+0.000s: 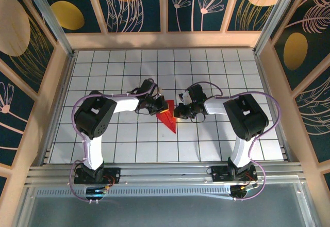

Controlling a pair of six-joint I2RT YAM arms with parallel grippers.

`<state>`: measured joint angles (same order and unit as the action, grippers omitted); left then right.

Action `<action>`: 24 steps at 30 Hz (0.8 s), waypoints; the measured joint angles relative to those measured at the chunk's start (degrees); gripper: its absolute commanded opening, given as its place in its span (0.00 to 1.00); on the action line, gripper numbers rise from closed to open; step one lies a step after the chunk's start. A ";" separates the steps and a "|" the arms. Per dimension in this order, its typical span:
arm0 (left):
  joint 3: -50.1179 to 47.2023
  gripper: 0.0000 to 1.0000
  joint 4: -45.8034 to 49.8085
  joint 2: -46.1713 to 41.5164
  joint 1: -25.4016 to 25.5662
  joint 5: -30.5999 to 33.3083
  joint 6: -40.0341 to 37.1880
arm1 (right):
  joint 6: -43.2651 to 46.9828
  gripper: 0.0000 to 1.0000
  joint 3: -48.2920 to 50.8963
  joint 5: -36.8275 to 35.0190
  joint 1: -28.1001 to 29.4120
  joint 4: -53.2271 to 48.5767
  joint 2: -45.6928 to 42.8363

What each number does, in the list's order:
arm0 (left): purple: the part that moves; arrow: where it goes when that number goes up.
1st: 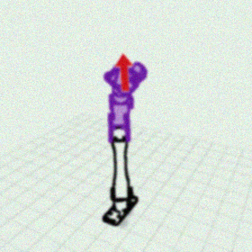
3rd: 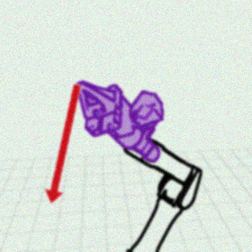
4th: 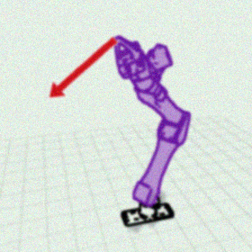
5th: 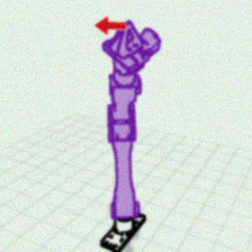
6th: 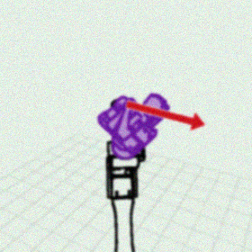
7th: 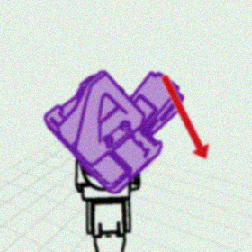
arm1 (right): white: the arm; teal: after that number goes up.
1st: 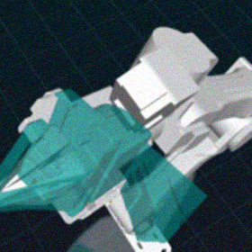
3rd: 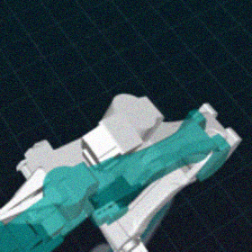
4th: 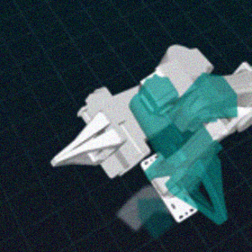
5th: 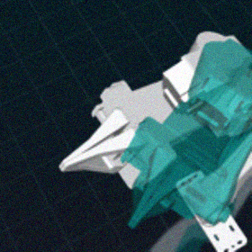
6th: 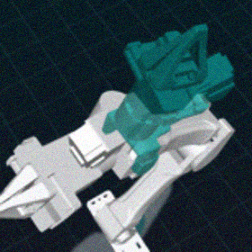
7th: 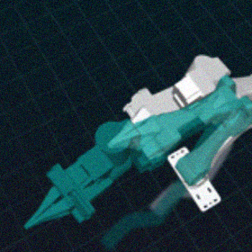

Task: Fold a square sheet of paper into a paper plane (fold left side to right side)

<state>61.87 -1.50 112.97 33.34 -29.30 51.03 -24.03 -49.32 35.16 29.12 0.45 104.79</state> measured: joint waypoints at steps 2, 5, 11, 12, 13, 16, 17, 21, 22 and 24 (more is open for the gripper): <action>-0.04 0.02 0.00 0.52 0.00 0.42 -0.02 | 0.15 0.00 -0.15 -0.22 0.09 -0.31 0.02; -0.46 0.01 -0.68 0.87 0.00 0.61 -0.02 | 0.22 0.00 -0.20 -0.42 0.13 -0.46 0.00; -1.33 0.00 -1.99 0.76 0.00 0.66 -0.33 | 0.87 0.00 -0.55 -0.61 0.24 -0.94 0.00; -1.46 0.00 -2.25 0.74 0.00 0.68 -0.44 | 1.01 0.00 -0.61 -0.63 0.24 -1.07 0.00; -1.55 0.00 -2.38 0.74 0.00 0.68 -0.44 | 1.01 0.00 -0.76 -0.63 0.24 -1.27 0.00; -1.79 0.00 -2.71 0.66 0.00 0.81 -0.48 | 1.03 0.00 -1.29 -0.74 0.31 -2.21 0.00; -1.84 0.00 -2.80 0.66 0.02 0.81 -0.50 | 1.01 0.01 -1.53 -0.83 0.31 -2.54 0.00; -1.86 0.00 -2.78 0.66 0.02 0.85 -0.90 | 0.96 0.12 -2.64 -1.11 0.35 -4.37 0.00; -1.86 0.00 -2.75 0.66 0.02 0.87 -1.01 | 0.94 0.14 -2.99 -1.18 0.35 -4.85 0.00; -1.86 0.00 -2.75 0.66 0.07 1.01 -1.31 | 0.87 0.19 -3.76 -1.49 0.33 -5.70 -0.17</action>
<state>60.01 -4.25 113.62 33.41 -28.29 49.71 -23.16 -53.08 33.67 29.45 -5.26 104.62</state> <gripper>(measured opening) 0.054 0.157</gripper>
